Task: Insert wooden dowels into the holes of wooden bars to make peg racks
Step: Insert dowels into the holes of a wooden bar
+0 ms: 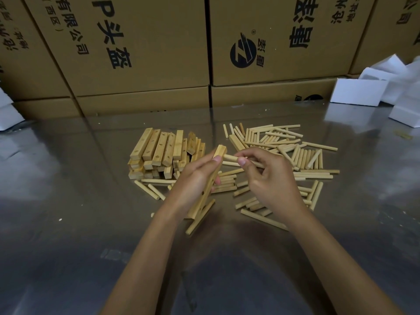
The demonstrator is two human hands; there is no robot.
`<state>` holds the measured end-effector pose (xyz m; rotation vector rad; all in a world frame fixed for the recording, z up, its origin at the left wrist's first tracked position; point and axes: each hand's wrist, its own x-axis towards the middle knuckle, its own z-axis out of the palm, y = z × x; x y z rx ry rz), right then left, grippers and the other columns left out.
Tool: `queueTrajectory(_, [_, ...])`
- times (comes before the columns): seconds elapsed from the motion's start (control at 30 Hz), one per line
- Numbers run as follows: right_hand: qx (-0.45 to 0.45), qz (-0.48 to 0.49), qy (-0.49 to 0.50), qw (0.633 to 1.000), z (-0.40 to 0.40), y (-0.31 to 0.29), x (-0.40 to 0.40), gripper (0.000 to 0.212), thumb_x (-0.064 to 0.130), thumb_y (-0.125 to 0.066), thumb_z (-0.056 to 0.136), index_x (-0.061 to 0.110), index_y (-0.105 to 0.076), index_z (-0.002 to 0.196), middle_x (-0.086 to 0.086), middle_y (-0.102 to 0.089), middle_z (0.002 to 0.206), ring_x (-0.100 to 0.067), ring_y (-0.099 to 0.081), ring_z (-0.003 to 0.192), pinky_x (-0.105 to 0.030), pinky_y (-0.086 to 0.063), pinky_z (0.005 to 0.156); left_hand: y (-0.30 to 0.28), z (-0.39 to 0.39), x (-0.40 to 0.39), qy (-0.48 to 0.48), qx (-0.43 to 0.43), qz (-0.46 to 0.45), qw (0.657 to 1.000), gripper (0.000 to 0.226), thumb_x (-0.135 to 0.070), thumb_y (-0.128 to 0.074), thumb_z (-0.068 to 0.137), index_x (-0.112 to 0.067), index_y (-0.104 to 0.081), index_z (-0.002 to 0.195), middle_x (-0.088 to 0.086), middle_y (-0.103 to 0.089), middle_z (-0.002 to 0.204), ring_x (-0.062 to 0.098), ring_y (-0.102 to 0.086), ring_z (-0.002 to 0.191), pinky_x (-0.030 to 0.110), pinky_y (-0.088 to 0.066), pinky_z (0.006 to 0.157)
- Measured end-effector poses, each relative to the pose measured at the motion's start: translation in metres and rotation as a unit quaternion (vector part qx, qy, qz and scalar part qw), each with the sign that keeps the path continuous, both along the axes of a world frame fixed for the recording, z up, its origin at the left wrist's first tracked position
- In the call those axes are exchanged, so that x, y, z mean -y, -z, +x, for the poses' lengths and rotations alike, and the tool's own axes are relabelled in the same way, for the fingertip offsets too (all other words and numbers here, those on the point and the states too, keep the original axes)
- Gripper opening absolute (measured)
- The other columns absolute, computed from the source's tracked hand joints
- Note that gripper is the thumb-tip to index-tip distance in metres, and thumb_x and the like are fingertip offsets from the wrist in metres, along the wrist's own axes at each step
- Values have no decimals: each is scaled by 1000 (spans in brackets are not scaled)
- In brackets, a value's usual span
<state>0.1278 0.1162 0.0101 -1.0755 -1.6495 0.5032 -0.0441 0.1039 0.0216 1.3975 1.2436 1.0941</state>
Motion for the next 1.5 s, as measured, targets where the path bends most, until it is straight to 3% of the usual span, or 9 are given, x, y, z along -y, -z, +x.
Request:
queueTrajectory(0.27, [-4, -26, 3, 1000, 0, -1, 2, 11, 17, -64, 95, 22, -74, 98, 16, -69, 78, -4, -67, 79, -19, -51, 68, 3, -4, -4, 37, -27, -12, 999, 19, -50, -42, 103, -59, -58, 108, 1, -59, 65, 10, -54, 56, 21, -46, 54])
queueTrajectory(0.4, [6, -47, 18, 999, -1, -2, 2, 15, 34, -71, 90, 31, -66, 104, 17, -66, 86, 12, -59, 84, -3, -43, 67, 1, -9, -6, 6, -28, -19, 999, 32, -48, -42, 104, -40, -57, 131, 2, -63, 65, 12, -54, 53, 25, -44, 53])
queueTrajectory(0.53, [12, -84, 68, 994, -2, -3, 2, 33, 48, -70, 86, 33, -57, 112, 12, -61, 90, -5, -58, 72, -28, -51, 66, 0, -24, -12, -106, 35, -37, 993, 37, -43, -42, 105, -27, -55, 136, 2, -64, 64, 11, -52, 48, 25, -43, 45])
queueTrajectory(0.63, [114, -91, 7, 989, -8, 0, 7, 7, 28, -64, 90, 32, -65, 95, 11, -64, 79, -6, -59, 66, -36, -53, 65, 1, -36, -15, -169, 85, -56, 980, 40, -41, -41, 106, -13, -62, 125, 2, -65, 64, 11, -52, 46, 25, -44, 42])
queueTrajectory(0.77, [289, -93, -167, 938, -29, 13, 23, 22, 19, -61, 89, 33, -72, 101, 13, -58, 93, -3, -54, 88, -33, -50, 79, 0, -42, -17, -197, 131, -76, 969, 41, -39, -42, 105, -7, -65, 118, 3, -66, 63, 12, -52, 45, 23, -43, 40])
queueTrajectory(1.0, [343, -58, -174, 921, -29, 18, 19, 7, 29, -69, 89, 31, -69, 95, 11, -44, 103, -6, -35, 102, -28, -37, 88, 0, -39, -16, -178, 157, -86, 968, 37, -38, -43, 105, -9, -62, 117, 3, -65, 62, 12, -50, 43, 22, -40, 38])
queueTrajectory(1.1, [269, -96, -175, 942, -20, 13, 13, 7, 24, -66, 91, 31, -63, 90, 12, -52, 99, -7, -45, 98, -31, -40, 88, -1, -37, -15, -171, 179, -102, 963, 33, -39, -47, 103, -12, -65, 106, 1, -63, 62, 11, -50, 46, 22, -40, 39])
queueTrajectory(1.23, [89, -109, -151, 978, -14, 4, 11, 13, 17, -61, 94, 29, -57, 92, 8, -64, 80, -11, -57, 68, -44, -49, 64, -1, -33, -13, -166, 202, -124, 957, 31, -41, -53, 100, -15, -65, 90, -1, -55, 62, 12, -48, 47, 22, -39, 39])
queueTrajectory(1.5, [169, 88, -57, 980, -25, 4, 17, 17, 10, -57, 94, 22, -59, 105, 15, -59, 99, -9, -52, 91, -36, -48, 73, -1, -19, -12, -135, 186, -110, 967, 26, -41, -58, 98, -16, -65, 100, -2, -54, 64, 9, -51, 46, 22, -41, 38])
